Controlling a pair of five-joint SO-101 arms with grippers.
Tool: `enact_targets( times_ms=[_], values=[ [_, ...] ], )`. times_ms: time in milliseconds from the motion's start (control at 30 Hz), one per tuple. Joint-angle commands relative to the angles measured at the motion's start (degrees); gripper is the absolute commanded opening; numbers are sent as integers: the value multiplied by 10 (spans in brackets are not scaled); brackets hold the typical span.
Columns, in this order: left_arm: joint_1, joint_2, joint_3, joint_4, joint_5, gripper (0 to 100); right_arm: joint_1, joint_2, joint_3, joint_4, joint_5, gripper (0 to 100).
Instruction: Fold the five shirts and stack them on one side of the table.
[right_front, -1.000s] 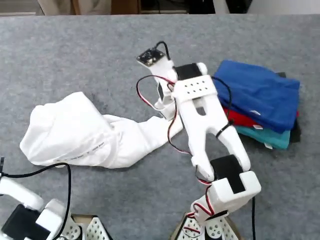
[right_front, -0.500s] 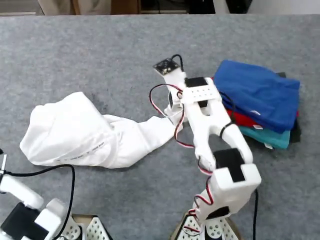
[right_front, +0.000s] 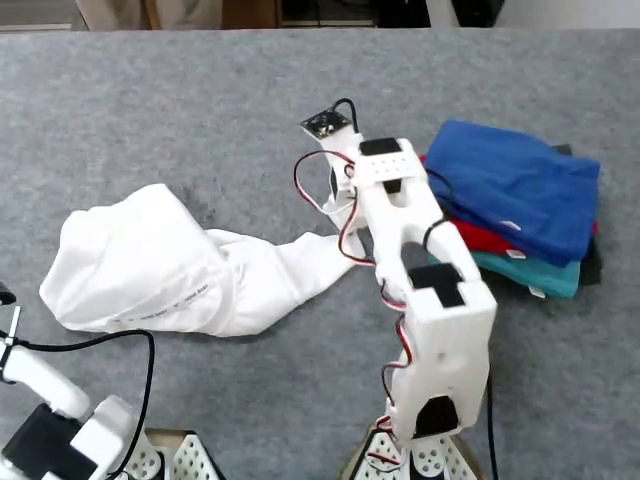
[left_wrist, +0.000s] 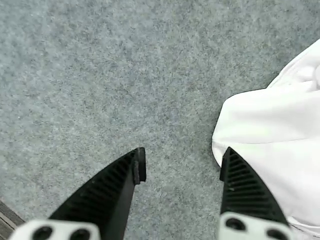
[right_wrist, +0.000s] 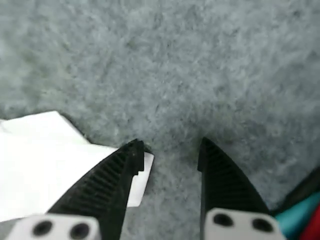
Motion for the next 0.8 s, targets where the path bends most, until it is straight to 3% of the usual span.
enact_targets(
  times_ms=[0,400,767],
  values=[
    [1,-8,-3,-7,-3,250,-3,9,-61,43,-10,193],
    [1,-9,-5,-7,-3,250,-4,9,-209,222,-4,193],
    [3,-9,-7,-7,-3,250,-43,-7,-163,212,36,193]
  ],
)
